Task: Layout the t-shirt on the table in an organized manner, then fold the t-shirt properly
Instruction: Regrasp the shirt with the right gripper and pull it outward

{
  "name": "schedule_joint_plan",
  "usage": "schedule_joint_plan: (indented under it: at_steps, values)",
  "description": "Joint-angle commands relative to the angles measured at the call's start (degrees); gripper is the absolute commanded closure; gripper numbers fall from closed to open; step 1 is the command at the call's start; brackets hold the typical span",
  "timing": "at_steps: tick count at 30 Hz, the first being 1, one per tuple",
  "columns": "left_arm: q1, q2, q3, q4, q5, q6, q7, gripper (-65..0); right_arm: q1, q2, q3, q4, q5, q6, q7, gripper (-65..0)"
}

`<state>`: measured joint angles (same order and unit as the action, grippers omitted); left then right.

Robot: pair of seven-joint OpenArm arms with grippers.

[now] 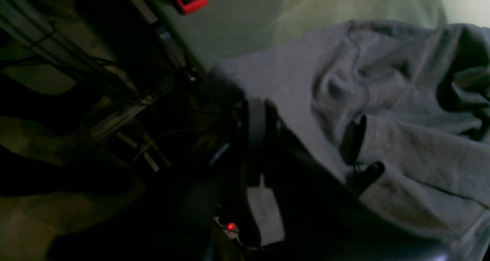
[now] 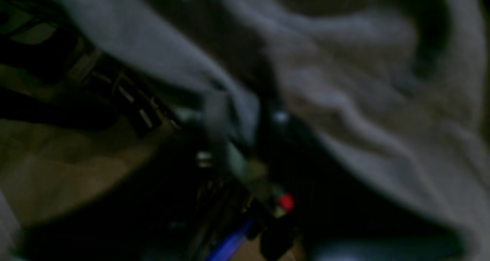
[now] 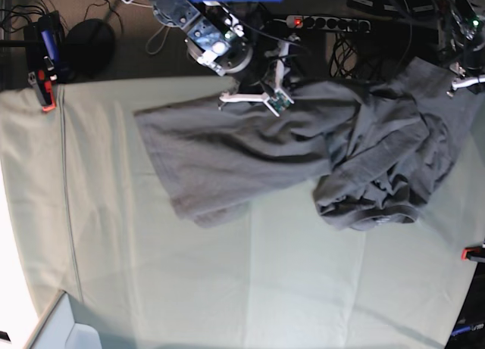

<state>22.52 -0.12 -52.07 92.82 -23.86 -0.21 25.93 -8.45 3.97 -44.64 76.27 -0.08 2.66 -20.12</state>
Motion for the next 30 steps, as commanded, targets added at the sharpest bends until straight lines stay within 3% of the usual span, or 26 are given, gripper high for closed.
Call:
schedule_joint_plan:
  at_steps: [1,11,16,24,30]
  values:
    - [0.1,-0.6,-0.4,0.8,-0.2,-0.1,-1.3,-0.1,-0.2,-0.3,0.0,0.6,0.5,-0.2,-1.0,0.0]
    - [0.2,-0.6,-0.5,1.4,-0.2,-0.1,-1.3,-0.1,-3.4,2.9,0.4,21.2,0.5,-0.2,-1.6,0.0]
    - [0.6,-0.6,-0.6,1.5,-0.2,-0.1,-1.3,-0.1,-2.7,2.6,7.7,26.9,0.7,-0.2,-1.6,0.0]
    - [1.6,-0.6,-0.7,1.6,0.2,-0.1,-1.3,-0.1,7.3,-0.1,18.1,27.9,1.5,0.1,-4.1,0.0]
    - [2.0,-0.7,-0.7,3.1,0.3,-0.1,-1.2,-0.1,20.3,0.0,26.1,19.3,9.7,0.1,-4.1,0.0]
